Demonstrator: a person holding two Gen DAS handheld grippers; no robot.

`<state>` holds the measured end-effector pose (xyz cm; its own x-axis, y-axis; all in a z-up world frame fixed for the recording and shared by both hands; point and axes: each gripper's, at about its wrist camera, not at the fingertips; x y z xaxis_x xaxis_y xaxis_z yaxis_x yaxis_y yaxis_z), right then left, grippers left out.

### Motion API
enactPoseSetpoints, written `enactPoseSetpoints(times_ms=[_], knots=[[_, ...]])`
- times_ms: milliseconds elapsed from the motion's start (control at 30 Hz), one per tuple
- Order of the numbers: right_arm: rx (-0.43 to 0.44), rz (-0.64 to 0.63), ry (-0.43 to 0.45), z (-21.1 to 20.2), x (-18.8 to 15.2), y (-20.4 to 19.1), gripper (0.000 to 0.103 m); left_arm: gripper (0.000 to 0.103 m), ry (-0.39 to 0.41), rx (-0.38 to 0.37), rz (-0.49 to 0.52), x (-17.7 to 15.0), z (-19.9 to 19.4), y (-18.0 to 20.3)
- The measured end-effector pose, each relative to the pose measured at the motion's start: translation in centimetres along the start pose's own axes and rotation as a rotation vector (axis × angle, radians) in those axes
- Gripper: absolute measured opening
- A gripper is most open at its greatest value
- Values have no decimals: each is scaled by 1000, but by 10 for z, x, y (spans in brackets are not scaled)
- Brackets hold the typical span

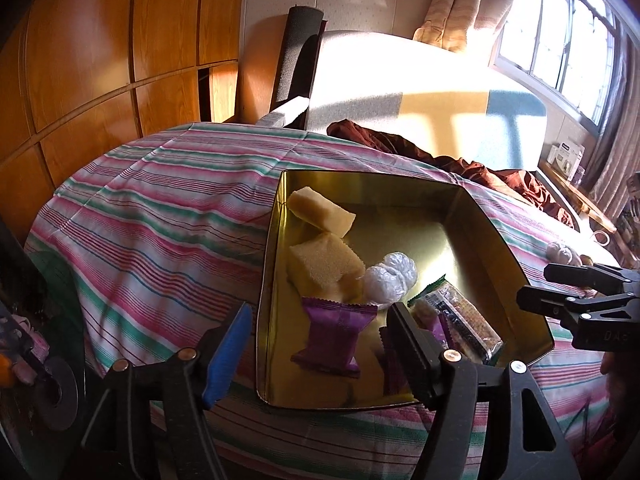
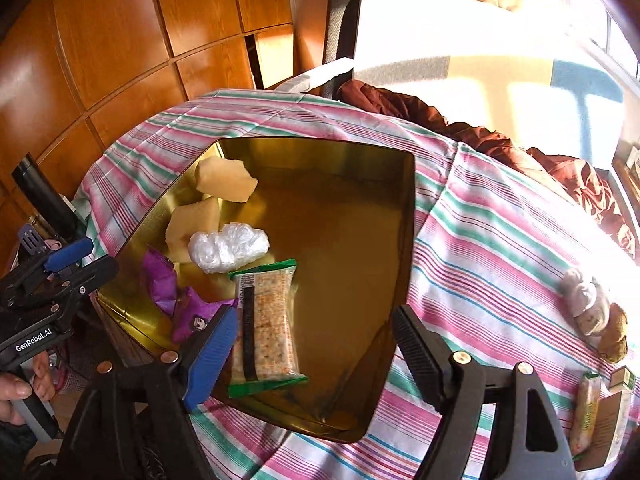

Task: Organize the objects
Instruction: 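Carry the cracker packet into the gold tray and open the right gripper, then move both grippers back toward the remaining items on the sheet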

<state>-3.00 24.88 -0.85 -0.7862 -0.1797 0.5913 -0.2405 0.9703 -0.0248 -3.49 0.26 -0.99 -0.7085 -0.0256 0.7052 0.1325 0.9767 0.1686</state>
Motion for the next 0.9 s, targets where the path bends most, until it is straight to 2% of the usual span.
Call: enactPoseSetpoints(times_ms=[300, 567, 767, 900], knots=[[-120, 93, 29, -30, -19, 63, 81, 71, -2, -42, 61, 0, -5, 27], [-282, 250, 32, -64, -46, 151, 81, 73, -3, -95, 143, 3, -7, 67], [-407, 490, 82, -100, -86, 232, 81, 73, -3, -165, 226, 5, -8, 108], [-486, 710, 131, -122, -125, 286, 81, 73, -15, -231, 291, 4, -7, 146]])
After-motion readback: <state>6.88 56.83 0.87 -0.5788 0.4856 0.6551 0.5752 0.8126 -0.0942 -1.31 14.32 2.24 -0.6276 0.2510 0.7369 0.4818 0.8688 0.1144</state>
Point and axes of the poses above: each gripper's, at about its wrist camera, not at the fingertips, and z roughly the way its jaws point, y to its right, x to its top, and after that the axes turned 5 degrees about -z, right-handed
